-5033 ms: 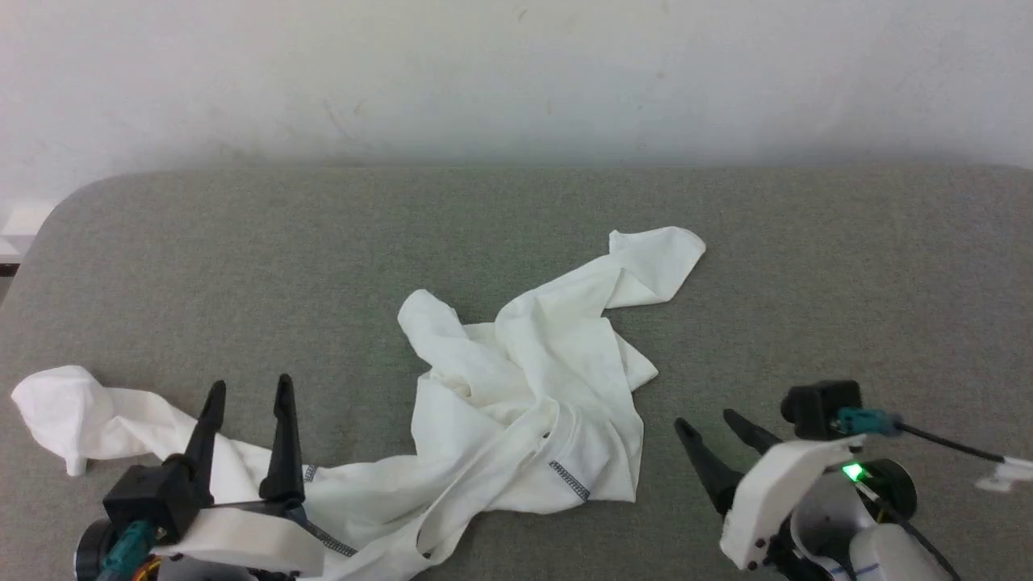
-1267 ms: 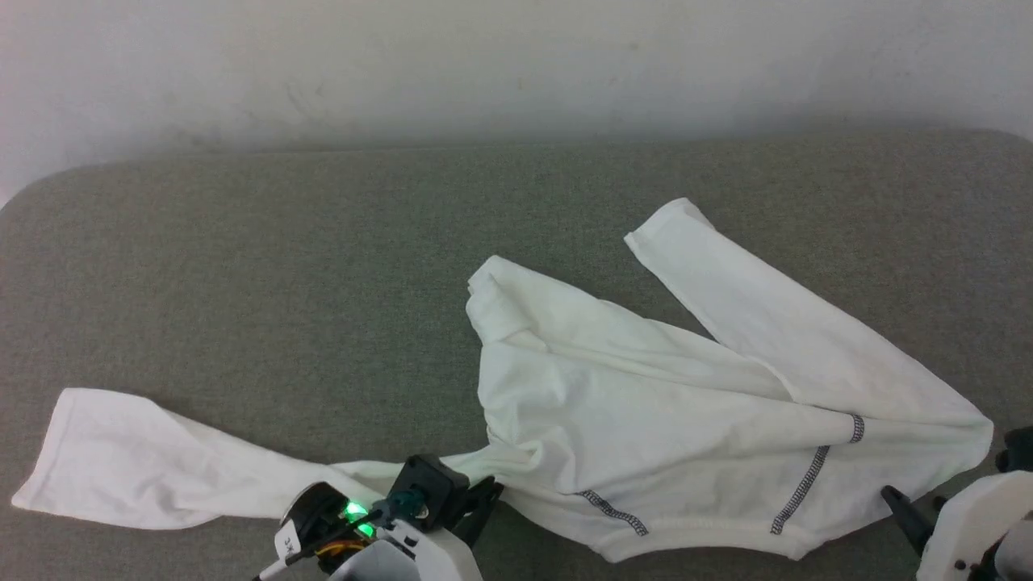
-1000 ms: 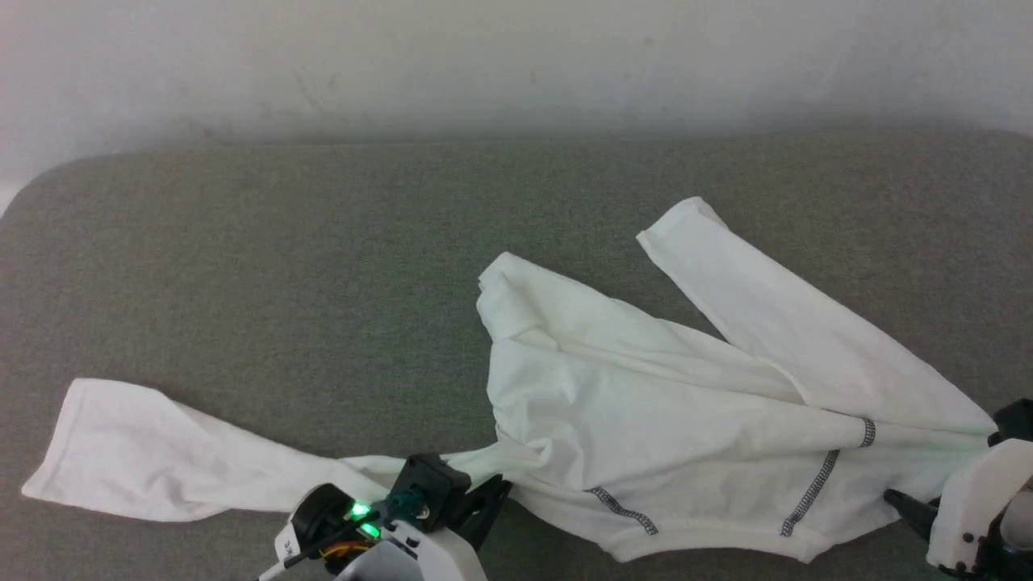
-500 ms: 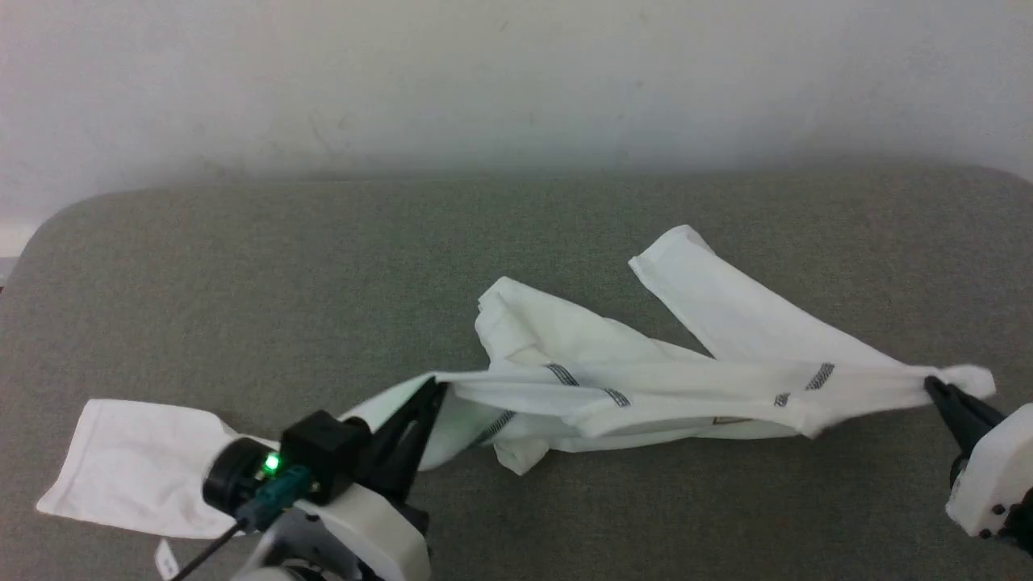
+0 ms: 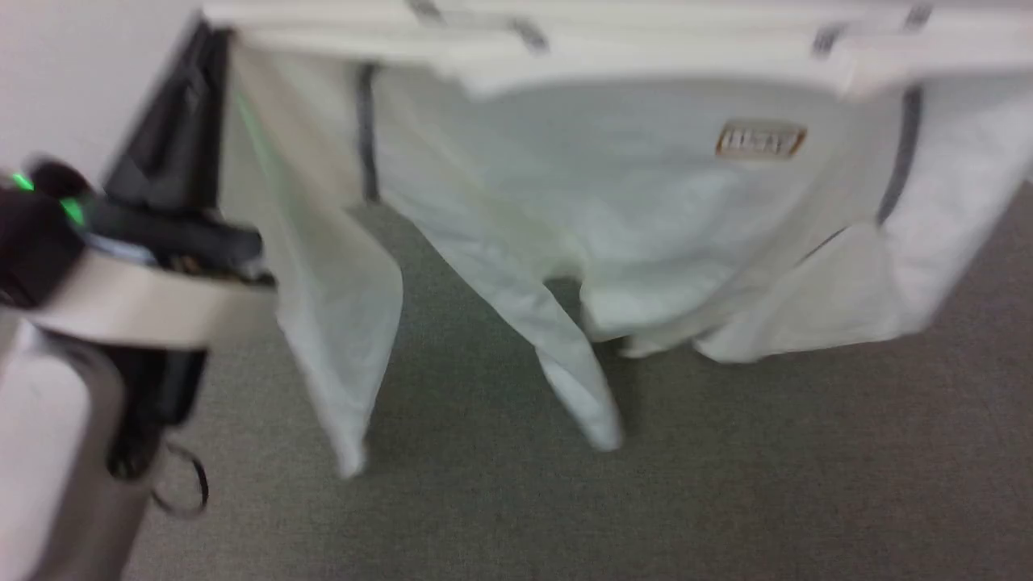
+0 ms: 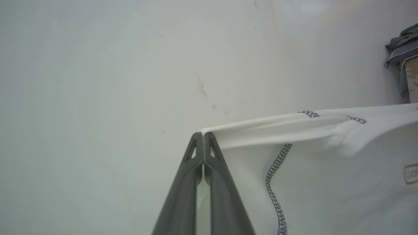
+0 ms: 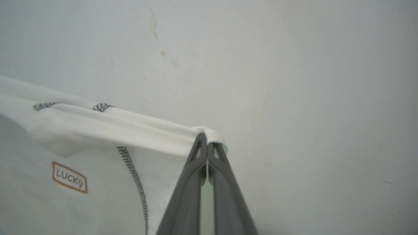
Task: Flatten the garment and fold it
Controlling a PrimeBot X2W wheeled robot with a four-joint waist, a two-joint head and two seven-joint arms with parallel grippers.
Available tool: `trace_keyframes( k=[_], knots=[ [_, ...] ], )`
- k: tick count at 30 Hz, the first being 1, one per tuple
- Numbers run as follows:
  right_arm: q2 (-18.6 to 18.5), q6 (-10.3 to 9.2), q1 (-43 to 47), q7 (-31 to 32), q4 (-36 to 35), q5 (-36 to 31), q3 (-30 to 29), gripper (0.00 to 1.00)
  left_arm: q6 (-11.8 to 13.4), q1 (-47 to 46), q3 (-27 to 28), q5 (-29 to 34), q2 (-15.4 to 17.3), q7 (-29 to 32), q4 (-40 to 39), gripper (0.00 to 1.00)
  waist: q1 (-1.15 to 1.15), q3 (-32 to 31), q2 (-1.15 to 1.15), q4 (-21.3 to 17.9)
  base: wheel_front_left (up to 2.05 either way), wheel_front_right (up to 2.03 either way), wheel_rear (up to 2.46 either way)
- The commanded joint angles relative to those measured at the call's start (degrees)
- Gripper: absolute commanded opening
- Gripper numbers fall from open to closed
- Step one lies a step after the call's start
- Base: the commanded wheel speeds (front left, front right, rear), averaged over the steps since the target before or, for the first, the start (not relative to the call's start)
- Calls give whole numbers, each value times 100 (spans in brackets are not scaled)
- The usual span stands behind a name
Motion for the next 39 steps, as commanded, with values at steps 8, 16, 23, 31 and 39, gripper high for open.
trace_keyframes(
  k=[8, 16, 23, 31, 39],
  knots=[
    [-619, -14, -2247, -236, 1324, 191, 429, 0, -527, -2276, 200, -326, -86, 14, 1645, 0, 0, 731, 0, 53, 0, 0, 0],
    [-805, -14, -4301, -1132, 3272, 322, 1323, 0, -999, -4249, -123, -170, -369, -29, 3876, 0, 0, 1555, 0, -87, 0, 0, 0],
    [-702, -14, -5494, -2251, 4630, 445, 2104, 0, -1047, -5456, -250, 184, -516, -624, 5411, 0, 0, 2070, 0, -224, 0, 0, 0],
    [-504, -14, -5743, -3067, 5804, 806, 3032, 0, -1237, -5588, -302, 129, -803, -1150, 6700, 0, 0, 2313, 0, -221, 0, 0, 0],
    [-289, -14, -5025, -3655, 6839, 1298, 3732, 0, -1448, -4732, -212, -123, -1181, -1322, 7481, 0, 0, 2203, 0, -102, 0, 0, 0]
  ],
)
